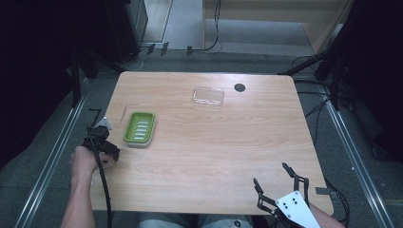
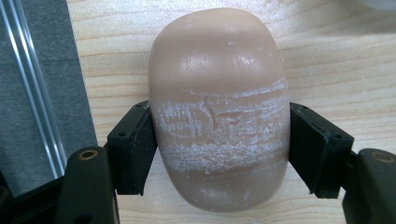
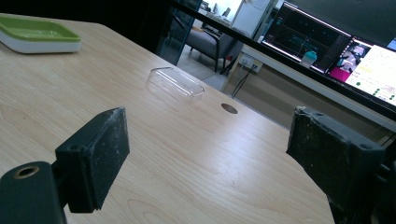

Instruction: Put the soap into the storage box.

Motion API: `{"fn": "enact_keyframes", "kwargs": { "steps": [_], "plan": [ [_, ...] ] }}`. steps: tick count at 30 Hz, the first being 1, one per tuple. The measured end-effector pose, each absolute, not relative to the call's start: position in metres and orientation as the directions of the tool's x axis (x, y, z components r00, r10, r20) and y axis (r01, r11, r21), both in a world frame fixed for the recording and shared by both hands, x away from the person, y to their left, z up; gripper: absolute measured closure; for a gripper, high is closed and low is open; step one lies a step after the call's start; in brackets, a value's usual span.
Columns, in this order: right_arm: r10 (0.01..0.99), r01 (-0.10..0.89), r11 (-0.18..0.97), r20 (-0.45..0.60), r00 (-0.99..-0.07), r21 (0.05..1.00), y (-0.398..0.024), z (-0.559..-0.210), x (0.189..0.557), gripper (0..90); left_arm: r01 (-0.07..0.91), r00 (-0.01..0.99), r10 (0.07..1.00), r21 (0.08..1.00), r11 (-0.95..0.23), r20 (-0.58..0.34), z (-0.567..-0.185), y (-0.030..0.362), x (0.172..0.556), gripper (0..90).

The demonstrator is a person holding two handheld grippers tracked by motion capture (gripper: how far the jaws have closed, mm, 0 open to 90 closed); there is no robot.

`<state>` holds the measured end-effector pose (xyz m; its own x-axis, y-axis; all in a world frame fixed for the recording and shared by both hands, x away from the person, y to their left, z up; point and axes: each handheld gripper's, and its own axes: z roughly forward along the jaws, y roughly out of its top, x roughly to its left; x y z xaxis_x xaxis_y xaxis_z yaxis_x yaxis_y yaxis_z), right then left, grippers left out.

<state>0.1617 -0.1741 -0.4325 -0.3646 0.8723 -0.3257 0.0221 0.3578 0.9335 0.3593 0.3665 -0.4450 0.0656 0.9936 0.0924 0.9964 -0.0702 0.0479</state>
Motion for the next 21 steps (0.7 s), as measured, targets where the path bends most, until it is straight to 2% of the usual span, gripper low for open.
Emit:
{"fn": "enact_keyframes", "kwargs": {
  "steps": [21],
  "plan": [
    [0.874,0.019,0.359,-0.329,-0.358,0.933,-0.175,-0.432,0.160,13.1,0.991,0.117,0.990,0.061,-0.122,0.082,-0.435,0.363,0.358,32.8]
  ]
}}
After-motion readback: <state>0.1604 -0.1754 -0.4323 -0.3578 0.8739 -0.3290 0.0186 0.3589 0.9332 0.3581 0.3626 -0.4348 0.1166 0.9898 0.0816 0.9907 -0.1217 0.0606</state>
